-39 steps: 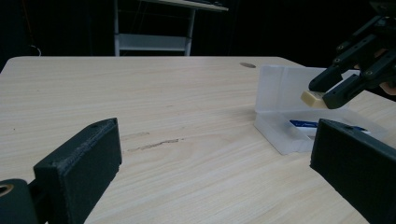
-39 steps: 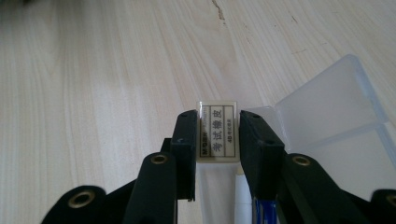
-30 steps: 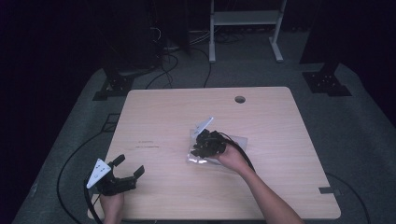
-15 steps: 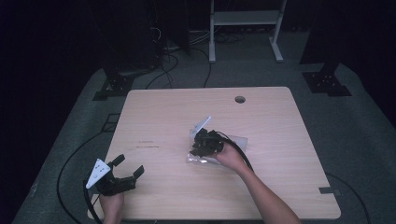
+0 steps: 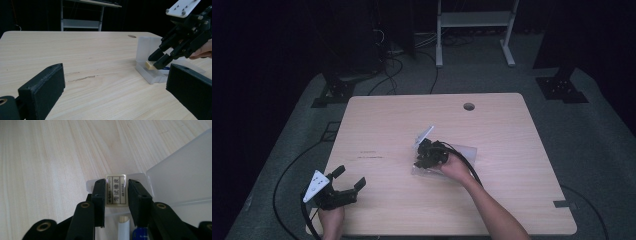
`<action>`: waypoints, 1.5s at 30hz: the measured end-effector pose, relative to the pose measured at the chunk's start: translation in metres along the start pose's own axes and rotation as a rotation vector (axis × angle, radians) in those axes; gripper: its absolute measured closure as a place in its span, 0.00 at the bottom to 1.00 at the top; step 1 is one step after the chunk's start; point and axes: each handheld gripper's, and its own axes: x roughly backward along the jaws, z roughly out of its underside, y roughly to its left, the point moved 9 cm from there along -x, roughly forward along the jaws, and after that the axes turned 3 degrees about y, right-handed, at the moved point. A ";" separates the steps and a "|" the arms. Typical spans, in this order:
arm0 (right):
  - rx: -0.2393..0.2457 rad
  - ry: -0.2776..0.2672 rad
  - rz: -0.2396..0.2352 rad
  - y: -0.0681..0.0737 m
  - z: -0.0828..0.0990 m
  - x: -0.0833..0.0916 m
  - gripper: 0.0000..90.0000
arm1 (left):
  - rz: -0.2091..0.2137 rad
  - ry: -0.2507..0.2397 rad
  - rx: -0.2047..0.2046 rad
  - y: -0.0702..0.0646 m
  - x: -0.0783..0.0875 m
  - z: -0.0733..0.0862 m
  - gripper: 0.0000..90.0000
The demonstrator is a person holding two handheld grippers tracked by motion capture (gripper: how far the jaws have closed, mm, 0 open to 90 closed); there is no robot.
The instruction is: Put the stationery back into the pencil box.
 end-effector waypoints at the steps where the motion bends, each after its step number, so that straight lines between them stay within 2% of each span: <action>1: -0.006 0.004 -0.004 0.000 0.001 -0.002 0.75 | 0.000 -0.002 0.002 0.000 0.000 0.000 0.01; 20: -0.023 0.020 -0.008 -0.003 0.007 -0.009 0.75 | 0.003 -0.004 0.000 -0.001 0.000 -0.001 0.01; 22: -0.033 0.010 -0.019 -0.002 0.007 -0.010 0.68 | 0.002 -0.004 0.003 -0.001 0.000 -0.001 0.01; 23: -0.034 0.005 -0.019 -0.003 0.006 -0.009 0.68 | 0.001 -0.005 0.004 -0.001 0.000 -0.001 0.01; 34: -0.032 -0.027 -0.031 0.001 0.007 0.007 0.62 | 0.002 -0.010 0.004 -0.002 0.000 -0.002 0.01; 36: -0.037 -0.049 -0.048 0.002 0.007 0.012 0.60 | 0.003 -0.009 0.004 -0.002 0.000 -0.001 0.01; 45: -0.053 -0.094 -0.063 -0.001 0.014 0.025 0.54 | 0.005 0.003 -0.009 -0.002 -0.002 0.000 0.01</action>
